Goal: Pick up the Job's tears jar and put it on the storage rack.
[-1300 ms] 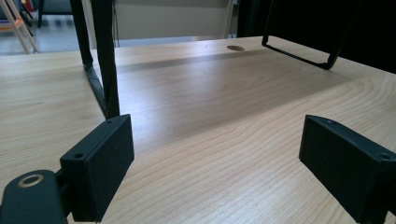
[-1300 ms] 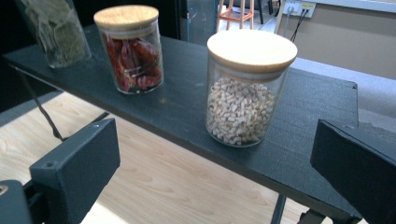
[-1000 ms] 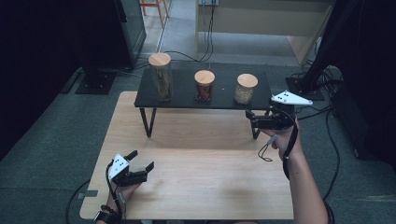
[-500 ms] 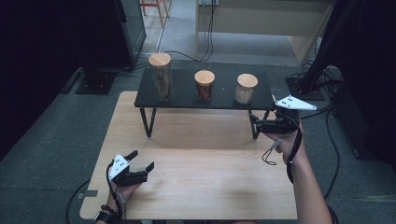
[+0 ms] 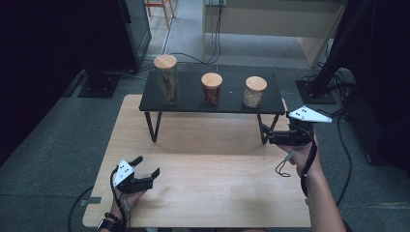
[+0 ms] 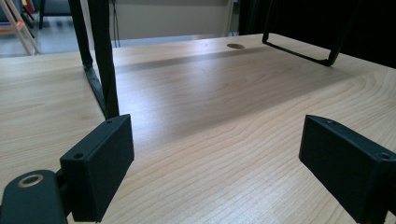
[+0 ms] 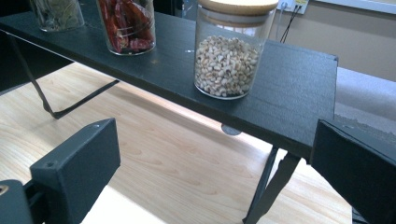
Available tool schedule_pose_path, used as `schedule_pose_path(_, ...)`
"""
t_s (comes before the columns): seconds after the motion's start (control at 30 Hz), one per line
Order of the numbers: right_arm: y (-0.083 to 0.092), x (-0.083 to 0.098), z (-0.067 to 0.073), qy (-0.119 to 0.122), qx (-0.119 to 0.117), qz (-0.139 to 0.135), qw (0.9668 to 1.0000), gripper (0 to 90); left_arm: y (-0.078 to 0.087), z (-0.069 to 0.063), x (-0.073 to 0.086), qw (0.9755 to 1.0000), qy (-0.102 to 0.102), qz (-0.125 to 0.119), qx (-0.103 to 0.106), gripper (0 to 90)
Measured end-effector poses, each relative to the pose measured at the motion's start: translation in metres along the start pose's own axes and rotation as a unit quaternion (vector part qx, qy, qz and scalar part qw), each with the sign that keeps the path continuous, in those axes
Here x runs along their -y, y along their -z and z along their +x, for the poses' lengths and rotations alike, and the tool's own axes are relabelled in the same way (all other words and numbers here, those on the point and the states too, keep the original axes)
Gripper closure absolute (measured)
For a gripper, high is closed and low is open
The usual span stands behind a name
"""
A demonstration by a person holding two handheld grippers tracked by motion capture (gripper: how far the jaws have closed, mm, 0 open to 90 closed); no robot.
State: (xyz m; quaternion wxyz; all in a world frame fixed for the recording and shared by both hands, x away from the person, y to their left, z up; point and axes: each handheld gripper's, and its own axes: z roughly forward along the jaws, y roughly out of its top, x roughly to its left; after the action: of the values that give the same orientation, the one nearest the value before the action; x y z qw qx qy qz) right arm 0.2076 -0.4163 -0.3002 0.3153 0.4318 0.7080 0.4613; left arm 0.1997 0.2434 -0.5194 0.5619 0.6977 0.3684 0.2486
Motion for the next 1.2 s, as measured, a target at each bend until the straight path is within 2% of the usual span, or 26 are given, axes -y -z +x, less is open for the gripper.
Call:
schedule_pose_path(0.73, 0.008, 0.027, 0.001, 0.011, 0.006, 0.001, 0.9999, 1.4, 0.0, -0.002, -0.001, 1.0, -0.003, 0.003, -0.001, 10.2)
schedule_pose_path(1.2, 0.006, 0.047, -0.002, 0.006, 0.003, 0.005, 1.0, 1.4, 0.0, -0.002, -0.001, 1.0, -0.003, 0.004, -0.003, 10.2)
